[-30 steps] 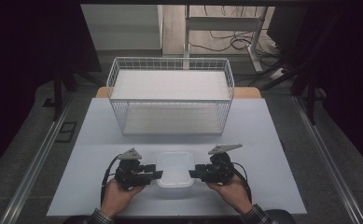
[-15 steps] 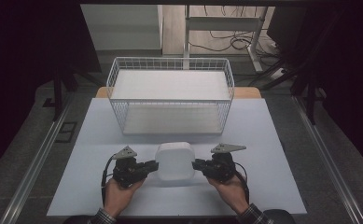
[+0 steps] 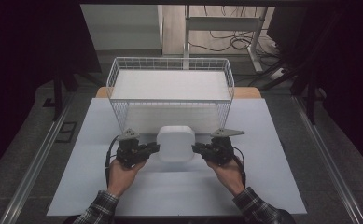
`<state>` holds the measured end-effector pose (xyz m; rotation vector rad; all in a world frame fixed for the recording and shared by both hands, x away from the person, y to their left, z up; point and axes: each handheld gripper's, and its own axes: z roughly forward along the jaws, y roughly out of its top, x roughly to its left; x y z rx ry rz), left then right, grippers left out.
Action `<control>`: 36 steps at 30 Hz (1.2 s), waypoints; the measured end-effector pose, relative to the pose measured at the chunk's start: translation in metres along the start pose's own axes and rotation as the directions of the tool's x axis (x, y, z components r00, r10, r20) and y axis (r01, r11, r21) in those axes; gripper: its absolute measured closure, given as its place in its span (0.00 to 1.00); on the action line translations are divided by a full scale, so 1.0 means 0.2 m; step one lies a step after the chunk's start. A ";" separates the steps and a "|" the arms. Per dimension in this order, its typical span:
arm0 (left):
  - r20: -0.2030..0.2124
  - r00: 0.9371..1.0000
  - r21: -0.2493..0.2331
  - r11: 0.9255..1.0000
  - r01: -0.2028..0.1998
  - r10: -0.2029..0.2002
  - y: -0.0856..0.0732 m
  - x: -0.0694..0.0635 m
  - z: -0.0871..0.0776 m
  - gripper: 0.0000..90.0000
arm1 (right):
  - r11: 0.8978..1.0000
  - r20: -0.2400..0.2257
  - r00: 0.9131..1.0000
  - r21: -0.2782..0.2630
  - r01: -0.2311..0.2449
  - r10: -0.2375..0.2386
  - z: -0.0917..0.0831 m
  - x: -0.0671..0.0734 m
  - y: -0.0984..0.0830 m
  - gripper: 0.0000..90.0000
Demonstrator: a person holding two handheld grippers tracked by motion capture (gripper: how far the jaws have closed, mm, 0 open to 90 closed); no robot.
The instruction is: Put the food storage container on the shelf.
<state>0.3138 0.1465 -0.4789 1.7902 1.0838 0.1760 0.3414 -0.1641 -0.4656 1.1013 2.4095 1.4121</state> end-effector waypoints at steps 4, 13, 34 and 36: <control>-0.011 1.000 -0.003 1.000 0.012 -0.012 0.04 0.06 0.05 0.88 | 1.000 0.011 1.000 -0.007 -0.010 0.010 0.06 -0.05 0.04 0.86; -0.042 0.999 -0.024 0.999 0.026 -0.027 0.11 0.18 0.12 0.88 | 1.000 0.046 0.999 -0.015 -0.022 0.023 0.19 -0.13 0.11 0.86; -0.078 0.996 -0.021 0.999 0.032 -0.034 0.12 0.25 0.24 0.77 | 1.000 0.080 0.997 -0.002 0.008 -0.007 0.31 -0.20 0.17 0.75; -0.080 0.996 -0.031 0.999 0.032 -0.034 0.13 0.26 0.25 0.74 | 1.000 0.089 0.996 -0.008 -0.008 0.009 0.31 -0.21 0.18 0.72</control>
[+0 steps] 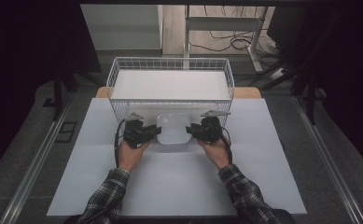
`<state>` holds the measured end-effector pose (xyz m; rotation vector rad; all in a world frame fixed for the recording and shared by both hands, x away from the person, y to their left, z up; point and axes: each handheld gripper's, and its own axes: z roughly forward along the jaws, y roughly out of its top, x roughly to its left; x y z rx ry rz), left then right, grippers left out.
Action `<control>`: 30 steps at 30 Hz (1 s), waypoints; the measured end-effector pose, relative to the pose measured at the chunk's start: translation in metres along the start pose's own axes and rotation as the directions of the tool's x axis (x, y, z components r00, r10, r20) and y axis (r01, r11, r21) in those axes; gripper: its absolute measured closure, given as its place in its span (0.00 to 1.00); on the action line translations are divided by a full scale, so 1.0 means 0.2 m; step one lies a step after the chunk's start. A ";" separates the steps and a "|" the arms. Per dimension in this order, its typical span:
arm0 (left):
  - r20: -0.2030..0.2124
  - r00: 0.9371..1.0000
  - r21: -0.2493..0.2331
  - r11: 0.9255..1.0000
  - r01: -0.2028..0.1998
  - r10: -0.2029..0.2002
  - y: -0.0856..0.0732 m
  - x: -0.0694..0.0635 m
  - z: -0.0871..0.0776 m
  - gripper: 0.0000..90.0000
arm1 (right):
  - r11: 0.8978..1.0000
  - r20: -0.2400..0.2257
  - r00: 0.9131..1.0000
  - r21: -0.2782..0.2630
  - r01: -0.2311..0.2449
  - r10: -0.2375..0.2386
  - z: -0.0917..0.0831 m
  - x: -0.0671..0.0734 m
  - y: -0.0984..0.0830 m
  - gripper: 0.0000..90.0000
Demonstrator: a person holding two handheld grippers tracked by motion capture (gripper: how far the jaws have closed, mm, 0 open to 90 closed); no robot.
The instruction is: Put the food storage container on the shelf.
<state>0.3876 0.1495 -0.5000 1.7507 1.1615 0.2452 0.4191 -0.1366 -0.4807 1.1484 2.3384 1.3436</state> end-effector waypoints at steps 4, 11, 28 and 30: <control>-0.033 0.999 -0.018 1.000 -0.013 0.013 0.03 0.01 0.02 0.70 | 1.000 0.039 0.999 -0.021 -0.008 0.009 0.01 -0.01 0.03 0.66; -0.114 0.992 -0.036 0.997 -0.067 0.062 0.09 0.00 0.04 0.60 | 0.998 0.069 0.998 -0.056 -0.010 0.014 0.04 -0.03 0.07 0.75; -0.032 0.986 -0.065 0.984 -0.165 0.163 -0.11 -0.12 -0.20 0.22 | 0.989 -0.059 0.988 -0.051 0.138 -0.141 -0.11 0.10 0.00 0.99; -0.029 0.988 -0.079 0.985 -0.156 0.154 -0.15 -0.13 -0.26 0.19 | 0.986 -0.066 0.985 -0.049 0.157 -0.160 -0.11 0.12 -0.01 0.99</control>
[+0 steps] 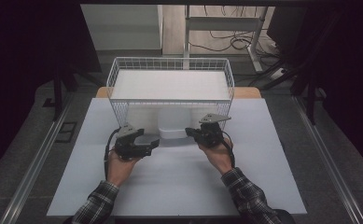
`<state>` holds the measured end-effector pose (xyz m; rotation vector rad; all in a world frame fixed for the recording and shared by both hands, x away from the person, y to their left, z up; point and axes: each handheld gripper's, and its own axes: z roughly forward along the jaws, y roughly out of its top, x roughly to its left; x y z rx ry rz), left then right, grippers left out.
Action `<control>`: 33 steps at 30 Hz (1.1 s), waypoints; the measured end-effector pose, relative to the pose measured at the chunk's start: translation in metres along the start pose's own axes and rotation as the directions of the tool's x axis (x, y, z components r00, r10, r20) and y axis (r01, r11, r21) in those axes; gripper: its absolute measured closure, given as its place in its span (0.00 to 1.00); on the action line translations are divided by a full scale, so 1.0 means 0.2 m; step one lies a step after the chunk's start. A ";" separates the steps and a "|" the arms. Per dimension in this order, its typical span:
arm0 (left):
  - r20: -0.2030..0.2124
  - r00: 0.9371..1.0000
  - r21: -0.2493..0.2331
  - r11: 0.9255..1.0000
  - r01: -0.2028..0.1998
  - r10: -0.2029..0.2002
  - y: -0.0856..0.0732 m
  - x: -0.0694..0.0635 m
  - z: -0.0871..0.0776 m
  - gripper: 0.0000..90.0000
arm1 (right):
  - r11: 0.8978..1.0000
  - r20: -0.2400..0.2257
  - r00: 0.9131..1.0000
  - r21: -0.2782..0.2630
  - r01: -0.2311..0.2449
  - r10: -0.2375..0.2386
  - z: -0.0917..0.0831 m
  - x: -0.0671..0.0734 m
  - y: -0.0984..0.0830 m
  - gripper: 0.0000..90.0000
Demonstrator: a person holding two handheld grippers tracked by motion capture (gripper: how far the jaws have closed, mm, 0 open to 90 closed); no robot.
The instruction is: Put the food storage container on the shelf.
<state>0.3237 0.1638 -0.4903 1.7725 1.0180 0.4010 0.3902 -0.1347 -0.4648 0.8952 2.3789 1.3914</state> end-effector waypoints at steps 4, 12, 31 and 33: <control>-0.019 1.000 -0.020 1.000 0.003 -0.004 -0.07 -0.02 -0.09 0.13 | 1.000 -0.025 0.999 0.005 0.025 -0.025 0.00 0.04 -0.01 0.99; -0.052 0.997 -0.043 0.998 -0.056 0.054 -0.20 -0.07 -0.21 0.07 | 0.998 -0.066 0.997 0.042 0.044 -0.041 0.07 0.08 -0.04 0.99; -0.054 0.996 -0.021 0.997 -0.072 0.071 -0.31 -0.15 -0.31 0.07 | 0.995 -0.057 0.997 0.088 0.049 -0.044 0.26 0.07 -0.05 0.99; -0.049 0.996 -0.017 0.997 -0.071 0.070 -0.31 -0.14 -0.31 0.07 | 0.995 -0.049 0.998 0.087 0.046 -0.042 0.27 0.05 -0.04 0.99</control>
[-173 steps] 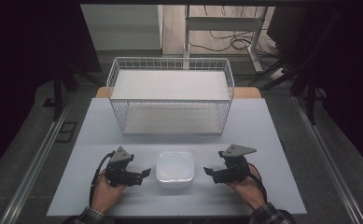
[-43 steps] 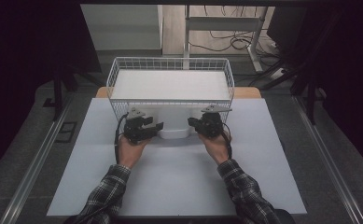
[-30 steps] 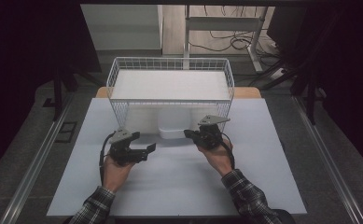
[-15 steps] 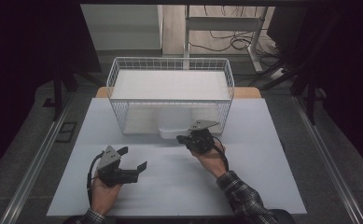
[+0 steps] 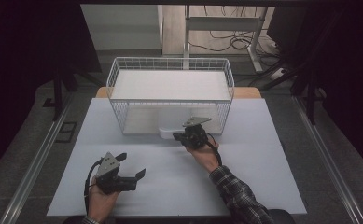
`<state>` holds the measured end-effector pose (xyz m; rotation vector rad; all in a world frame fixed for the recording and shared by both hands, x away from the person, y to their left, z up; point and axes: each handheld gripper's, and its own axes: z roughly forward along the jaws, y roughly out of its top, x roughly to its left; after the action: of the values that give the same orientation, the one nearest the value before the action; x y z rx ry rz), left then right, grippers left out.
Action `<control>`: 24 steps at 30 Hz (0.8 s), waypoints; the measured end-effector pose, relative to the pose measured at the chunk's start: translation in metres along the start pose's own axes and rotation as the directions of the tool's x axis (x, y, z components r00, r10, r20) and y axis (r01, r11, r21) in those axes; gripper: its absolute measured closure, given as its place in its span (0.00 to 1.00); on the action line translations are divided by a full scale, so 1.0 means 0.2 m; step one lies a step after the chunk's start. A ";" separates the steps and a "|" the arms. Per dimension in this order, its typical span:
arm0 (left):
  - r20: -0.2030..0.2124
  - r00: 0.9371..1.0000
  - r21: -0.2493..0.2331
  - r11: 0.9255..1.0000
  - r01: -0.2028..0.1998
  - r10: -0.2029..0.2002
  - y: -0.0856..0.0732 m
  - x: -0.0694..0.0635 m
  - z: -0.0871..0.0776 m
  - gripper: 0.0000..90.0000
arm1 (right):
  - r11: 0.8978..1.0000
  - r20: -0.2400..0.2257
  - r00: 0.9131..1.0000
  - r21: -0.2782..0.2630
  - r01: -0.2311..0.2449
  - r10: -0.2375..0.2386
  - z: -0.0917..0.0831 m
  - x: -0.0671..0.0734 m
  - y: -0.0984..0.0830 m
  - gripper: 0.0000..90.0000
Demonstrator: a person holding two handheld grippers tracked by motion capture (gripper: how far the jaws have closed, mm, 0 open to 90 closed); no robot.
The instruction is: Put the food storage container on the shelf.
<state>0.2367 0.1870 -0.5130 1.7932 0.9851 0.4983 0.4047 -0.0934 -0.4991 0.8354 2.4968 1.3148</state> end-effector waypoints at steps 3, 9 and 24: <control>0.002 1.000 0.008 1.000 -0.001 0.001 0.00 0.00 0.00 0.07 | 1.000 0.006 1.000 0.005 0.004 -0.004 0.02 -0.01 0.01 0.99; 0.005 1.000 0.018 1.000 0.000 0.000 -0.01 0.01 0.01 0.06 | 1.000 0.025 1.000 0.008 0.014 -0.014 0.05 -0.03 0.04 0.99; 0.025 1.000 0.040 0.999 -0.013 0.012 -0.02 0.01 0.03 0.05 | 1.000 0.070 0.998 -0.014 0.002 -0.001 0.10 -0.10 0.07 0.99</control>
<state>0.2407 0.1848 -0.5196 1.8382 0.9743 0.4661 0.4354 -0.0838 -0.5010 0.8608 2.4312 1.2788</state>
